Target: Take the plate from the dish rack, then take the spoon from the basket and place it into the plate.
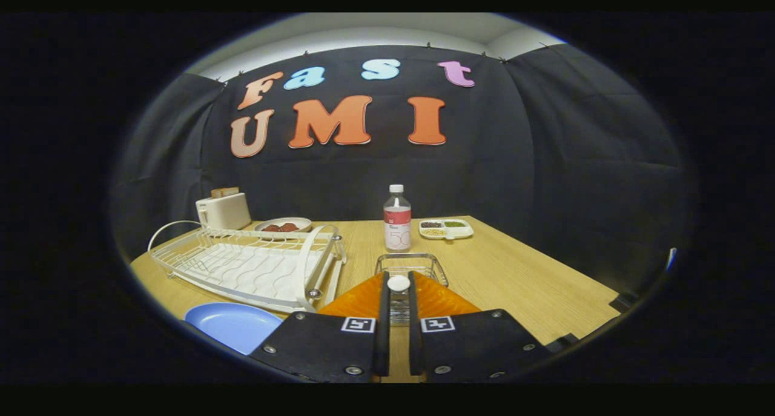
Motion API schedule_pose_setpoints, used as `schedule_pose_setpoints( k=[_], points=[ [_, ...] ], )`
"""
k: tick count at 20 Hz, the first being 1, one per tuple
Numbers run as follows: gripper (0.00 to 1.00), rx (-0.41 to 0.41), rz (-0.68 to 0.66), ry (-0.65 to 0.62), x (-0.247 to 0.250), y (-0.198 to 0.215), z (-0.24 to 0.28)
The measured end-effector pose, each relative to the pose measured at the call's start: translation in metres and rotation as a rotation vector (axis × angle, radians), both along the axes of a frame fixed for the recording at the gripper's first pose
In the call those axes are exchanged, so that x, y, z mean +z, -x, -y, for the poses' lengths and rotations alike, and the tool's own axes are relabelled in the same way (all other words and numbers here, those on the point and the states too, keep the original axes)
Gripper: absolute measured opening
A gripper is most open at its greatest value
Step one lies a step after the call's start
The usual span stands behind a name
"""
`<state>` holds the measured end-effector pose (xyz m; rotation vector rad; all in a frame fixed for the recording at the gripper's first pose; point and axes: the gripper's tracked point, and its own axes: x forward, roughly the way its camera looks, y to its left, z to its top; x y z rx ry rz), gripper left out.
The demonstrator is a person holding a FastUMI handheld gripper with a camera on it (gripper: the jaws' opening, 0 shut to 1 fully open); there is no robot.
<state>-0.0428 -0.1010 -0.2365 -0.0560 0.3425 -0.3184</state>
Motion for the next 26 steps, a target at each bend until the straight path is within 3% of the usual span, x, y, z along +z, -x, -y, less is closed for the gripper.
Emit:
schedule_pose_setpoints(
  k=[9,17,26],
  points=[
    [0.1,0.019,0.06,0.03,0.049,-0.007,-0.008],
    [0.1,0.078,0.108,0.004,0.095,0.022,-0.025],
    [0.1,0.288,0.14,-0.164,0.111,0.052,-0.075]
  ],
)
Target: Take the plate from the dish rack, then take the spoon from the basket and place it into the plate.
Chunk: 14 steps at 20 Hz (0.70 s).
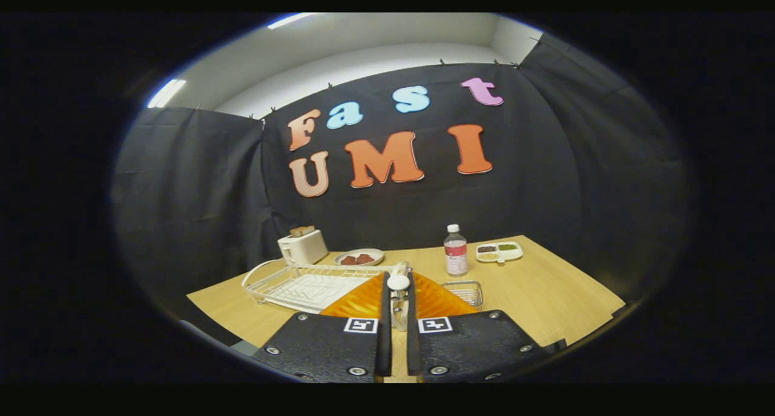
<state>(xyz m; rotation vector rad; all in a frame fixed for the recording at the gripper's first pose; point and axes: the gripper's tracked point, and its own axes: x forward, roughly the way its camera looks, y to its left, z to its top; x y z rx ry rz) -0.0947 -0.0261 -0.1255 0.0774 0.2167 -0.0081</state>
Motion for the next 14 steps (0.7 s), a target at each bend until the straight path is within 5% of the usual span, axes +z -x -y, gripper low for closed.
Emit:
schedule_pose_setpoints(
  k=[9,14],
  points=[
    [0.1,0.263,-0.014,-0.036,-0.027,0.023,-0.071],
    [0.1,0.323,-0.08,-0.054,-0.069,0.021,-0.096]
  ],
)
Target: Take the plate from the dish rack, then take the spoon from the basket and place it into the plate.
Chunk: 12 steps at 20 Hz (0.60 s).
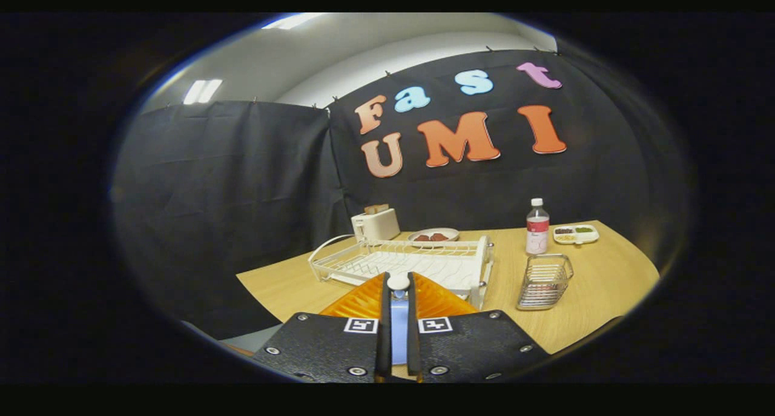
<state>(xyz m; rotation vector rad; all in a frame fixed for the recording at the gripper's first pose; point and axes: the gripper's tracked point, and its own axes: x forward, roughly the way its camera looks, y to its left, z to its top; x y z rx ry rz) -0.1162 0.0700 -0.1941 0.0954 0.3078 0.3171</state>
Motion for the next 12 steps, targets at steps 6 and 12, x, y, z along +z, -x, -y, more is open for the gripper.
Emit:
schedule_pose_setpoints(
  k=[6,12],
  points=[
    [0.1,0.015,-0.047,0.01,-0.033,-0.008,-0.016],
    [0.11,0.014,-0.057,0.038,-0.053,-0.012,-0.023]
  ],
)
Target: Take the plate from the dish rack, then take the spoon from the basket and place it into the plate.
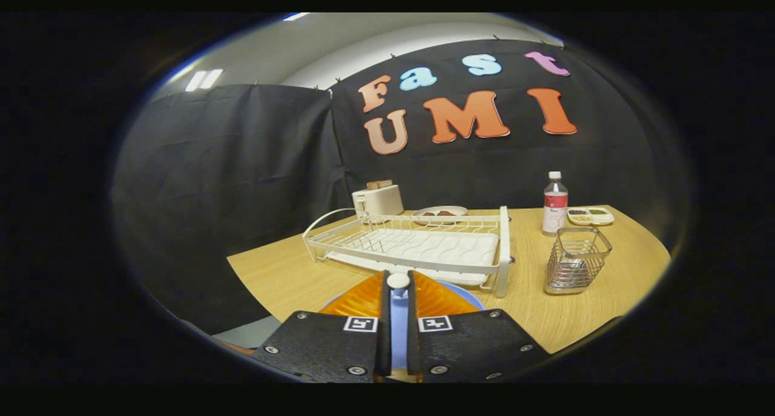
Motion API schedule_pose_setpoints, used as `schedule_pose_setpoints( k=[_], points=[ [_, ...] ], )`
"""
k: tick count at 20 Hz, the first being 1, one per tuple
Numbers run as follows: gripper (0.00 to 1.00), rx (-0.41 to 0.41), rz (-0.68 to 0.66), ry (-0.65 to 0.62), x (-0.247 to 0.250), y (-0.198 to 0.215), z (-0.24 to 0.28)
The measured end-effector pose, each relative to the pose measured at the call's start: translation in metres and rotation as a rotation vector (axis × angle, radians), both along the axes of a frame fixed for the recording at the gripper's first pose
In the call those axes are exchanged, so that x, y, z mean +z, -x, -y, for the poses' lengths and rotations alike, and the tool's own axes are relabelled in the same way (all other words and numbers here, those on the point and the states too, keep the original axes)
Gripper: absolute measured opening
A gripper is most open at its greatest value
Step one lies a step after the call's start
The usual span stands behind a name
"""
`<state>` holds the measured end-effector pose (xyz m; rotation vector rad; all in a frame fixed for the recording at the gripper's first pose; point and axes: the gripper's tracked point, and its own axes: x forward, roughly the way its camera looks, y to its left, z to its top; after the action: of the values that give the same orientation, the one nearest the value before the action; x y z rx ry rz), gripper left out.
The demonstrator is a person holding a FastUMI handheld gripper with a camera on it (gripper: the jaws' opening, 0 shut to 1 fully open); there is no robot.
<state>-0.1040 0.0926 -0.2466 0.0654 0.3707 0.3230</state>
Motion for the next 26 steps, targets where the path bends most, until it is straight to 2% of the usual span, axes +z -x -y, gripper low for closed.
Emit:
schedule_pose_setpoints(
  k=[7,11,12,17,20,23,26],
  points=[
    [0.19,-0.021,-0.033,0.015,-0.008,0.006,0.01],
    [0.45,-0.065,-0.01,0.012,0.002,0.003,0.02],
    [0.48,-0.08,0.003,0.012,0.008,0.002,0.023],
    [0.71,-0.189,0.113,0.101,0.049,-0.008,0.049],
    [0.78,-0.225,0.183,0.147,0.081,-0.01,0.052],
    [0.84,-0.299,0.258,0.194,0.116,-0.014,0.063],
    [0.85,-0.377,0.311,0.215,0.148,-0.015,0.072]
  ],
)
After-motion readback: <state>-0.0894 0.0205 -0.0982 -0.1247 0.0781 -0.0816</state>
